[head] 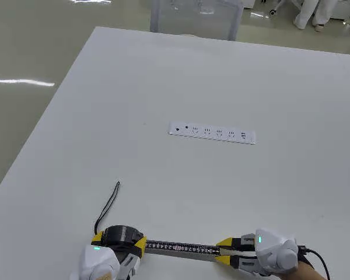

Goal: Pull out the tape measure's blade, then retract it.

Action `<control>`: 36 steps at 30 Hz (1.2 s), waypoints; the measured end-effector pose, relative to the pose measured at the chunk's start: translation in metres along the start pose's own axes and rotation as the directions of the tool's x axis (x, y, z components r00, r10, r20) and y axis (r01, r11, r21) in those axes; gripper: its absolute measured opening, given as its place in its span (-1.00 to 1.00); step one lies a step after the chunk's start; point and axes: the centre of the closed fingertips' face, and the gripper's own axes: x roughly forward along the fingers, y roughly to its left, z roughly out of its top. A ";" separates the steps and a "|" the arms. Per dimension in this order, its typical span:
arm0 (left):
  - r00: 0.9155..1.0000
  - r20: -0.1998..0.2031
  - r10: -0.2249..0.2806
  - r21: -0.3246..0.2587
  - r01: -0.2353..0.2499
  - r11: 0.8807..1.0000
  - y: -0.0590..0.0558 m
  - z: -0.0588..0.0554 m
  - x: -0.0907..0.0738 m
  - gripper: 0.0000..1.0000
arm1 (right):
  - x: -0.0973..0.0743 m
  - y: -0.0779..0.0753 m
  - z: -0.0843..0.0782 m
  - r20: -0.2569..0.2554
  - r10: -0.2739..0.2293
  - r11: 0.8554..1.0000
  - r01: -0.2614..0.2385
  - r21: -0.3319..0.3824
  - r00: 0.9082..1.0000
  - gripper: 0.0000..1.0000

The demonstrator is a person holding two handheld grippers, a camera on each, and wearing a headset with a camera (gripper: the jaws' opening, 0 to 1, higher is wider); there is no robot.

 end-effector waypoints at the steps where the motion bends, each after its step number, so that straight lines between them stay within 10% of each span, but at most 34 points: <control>1: 1.000 0.002 -0.002 0.000 0.002 1.000 0.000 0.000 0.000 0.20 | 0.001 0.000 0.000 0.000 0.001 1.000 -0.001 0.000 1.000 -0.77; 36: 0.999 0.020 -0.040 -0.033 0.041 0.999 0.001 0.002 -0.002 0.19 | 0.020 0.003 0.017 0.016 0.004 1.000 -0.004 -0.008 1.000 -0.77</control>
